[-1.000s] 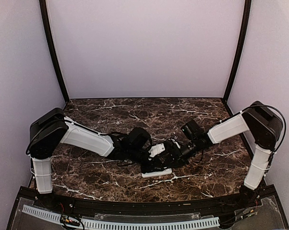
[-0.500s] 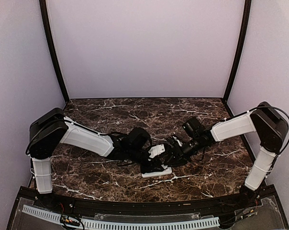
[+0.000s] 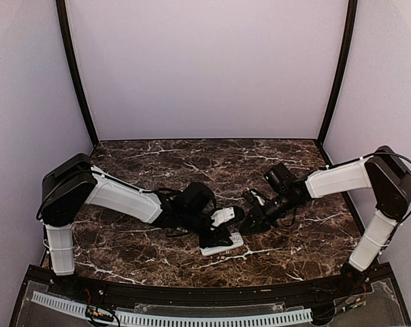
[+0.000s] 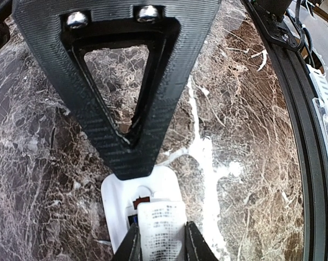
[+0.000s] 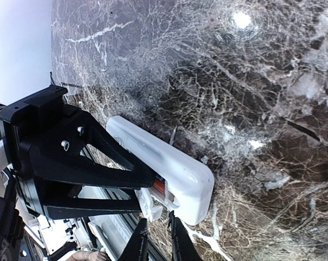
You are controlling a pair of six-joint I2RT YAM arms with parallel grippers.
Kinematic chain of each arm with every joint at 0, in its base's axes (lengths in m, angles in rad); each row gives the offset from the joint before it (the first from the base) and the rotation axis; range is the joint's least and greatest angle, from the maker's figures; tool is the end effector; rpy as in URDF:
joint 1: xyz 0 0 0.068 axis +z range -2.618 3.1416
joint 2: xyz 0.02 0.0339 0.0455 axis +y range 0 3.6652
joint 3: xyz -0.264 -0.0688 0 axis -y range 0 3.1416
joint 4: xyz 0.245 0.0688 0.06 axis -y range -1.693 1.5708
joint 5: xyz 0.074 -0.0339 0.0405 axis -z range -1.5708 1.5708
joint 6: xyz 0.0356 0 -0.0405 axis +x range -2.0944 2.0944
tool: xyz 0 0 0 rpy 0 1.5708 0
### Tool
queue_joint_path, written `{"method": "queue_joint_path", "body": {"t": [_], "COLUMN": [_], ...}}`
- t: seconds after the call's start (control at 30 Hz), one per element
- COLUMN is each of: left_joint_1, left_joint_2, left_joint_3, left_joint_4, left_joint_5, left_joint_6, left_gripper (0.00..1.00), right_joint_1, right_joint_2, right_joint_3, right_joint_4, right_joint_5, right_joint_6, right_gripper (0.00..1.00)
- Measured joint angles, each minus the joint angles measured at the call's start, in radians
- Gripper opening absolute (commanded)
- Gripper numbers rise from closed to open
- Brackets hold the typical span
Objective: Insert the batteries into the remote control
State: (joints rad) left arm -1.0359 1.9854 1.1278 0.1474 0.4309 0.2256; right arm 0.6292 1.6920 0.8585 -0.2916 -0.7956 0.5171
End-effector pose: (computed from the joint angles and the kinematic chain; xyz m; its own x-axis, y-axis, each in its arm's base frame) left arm 0.1976 -0.3626 0.1398 -0.1130 0.5894 -0.7999 0.9936 0.0604 -0.0958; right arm 0.2306 0.1993 0.1453 -0.9608 -0.2714 -0.0561 -0.2138 0.5968 0.7734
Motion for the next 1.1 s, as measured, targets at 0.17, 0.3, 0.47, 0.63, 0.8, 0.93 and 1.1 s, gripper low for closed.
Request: {"method": "queue_joint_path", "body": {"t": [0.17, 0.3, 0.47, 0.63, 0.8, 0.93, 1.1], "left_joint_1": [0.000, -0.002, -0.007, -0.009, -0.010, -0.011, -0.011], "left_joint_2": [0.000, 0.000, -0.002, -0.005, -0.007, -0.009, -0.013], "left_joint_3": [0.000, 0.000, 0.000, -0.003, -0.005, -0.010, -0.016], "left_joint_4": [-0.003, -0.003, -0.005, -0.003, -0.002, 0.003, 0.008], "left_joint_5": [0.000, -0.005, -0.025, -0.035, -0.047, -0.051, -0.055], "left_joint_6": [0.000, 0.000, -0.002, -0.010, -0.023, -0.029, -0.037], "left_gripper": [0.17, 0.17, 0.17, 0.16, 0.16, 0.16, 0.15], "right_joint_1": [0.008, 0.021, 0.032, 0.032, 0.032, 0.032, 0.032], "right_joint_2": [0.000, 0.010, 0.034, 0.039, 0.046, 0.057, 0.067], "right_joint_3": [0.005, 0.015, 0.016, 0.027, 0.043, 0.047, 0.048], "right_joint_4": [0.004, 0.014, 0.013, -0.005, -0.007, -0.008, -0.016], "right_joint_5": [-0.014, -0.023, -0.029, -0.022, -0.019, -0.019, -0.016], "right_joint_6": [0.005, 0.007, 0.005, -0.008, -0.019, -0.023, -0.030], "right_gripper": [0.13, 0.14, 0.14, 0.14, 0.11, 0.12, 0.14]}}
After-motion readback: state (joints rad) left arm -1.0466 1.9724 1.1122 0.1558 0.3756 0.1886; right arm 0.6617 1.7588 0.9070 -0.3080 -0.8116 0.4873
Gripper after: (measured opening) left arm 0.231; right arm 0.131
